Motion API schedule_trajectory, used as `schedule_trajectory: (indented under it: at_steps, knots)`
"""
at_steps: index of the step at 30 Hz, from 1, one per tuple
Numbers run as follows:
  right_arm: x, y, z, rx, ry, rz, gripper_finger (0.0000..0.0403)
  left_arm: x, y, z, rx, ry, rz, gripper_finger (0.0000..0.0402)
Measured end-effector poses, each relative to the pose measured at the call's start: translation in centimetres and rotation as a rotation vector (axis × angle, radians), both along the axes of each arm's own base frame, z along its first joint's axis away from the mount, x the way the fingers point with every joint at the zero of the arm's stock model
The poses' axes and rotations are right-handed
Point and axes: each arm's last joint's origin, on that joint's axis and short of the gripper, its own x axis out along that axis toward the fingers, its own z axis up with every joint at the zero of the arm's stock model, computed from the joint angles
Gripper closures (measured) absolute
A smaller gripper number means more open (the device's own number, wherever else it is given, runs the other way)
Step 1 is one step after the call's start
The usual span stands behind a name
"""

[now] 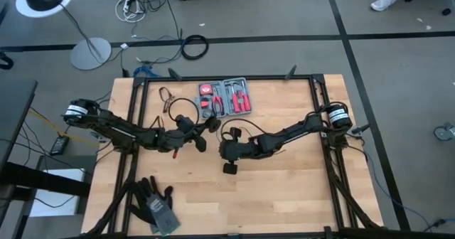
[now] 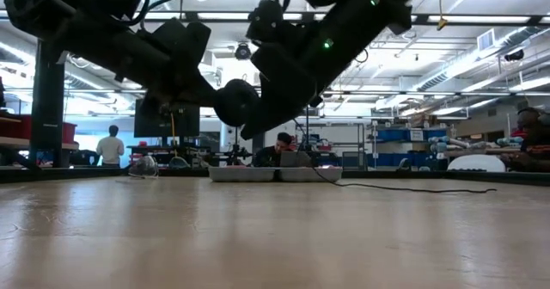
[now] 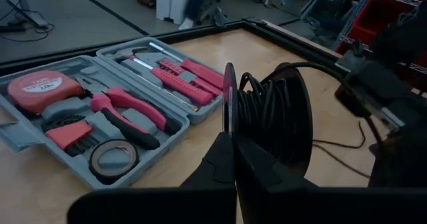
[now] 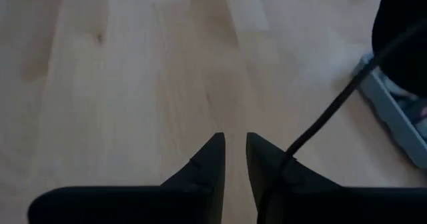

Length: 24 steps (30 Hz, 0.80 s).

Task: Coil cords
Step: Coil the black wire onto the black spool

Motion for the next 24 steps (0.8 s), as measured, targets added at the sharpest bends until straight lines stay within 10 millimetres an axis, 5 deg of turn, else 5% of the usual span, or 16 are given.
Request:
schedule_trajectory:
  at_steps: [11,24]
  knots:
    - [-3.7,-1.4,-2.4,0.146,-0.617,0.034,0.0344,0.0,-0.2,0.1,0.015,-0.001,-0.003,0.0401]
    - [-5.2,-2.6,-4.6,0.202,-0.522,-0.027,0.0339,0.1,-0.3,0.2,0.004,-0.012,-0.026,0.0401]
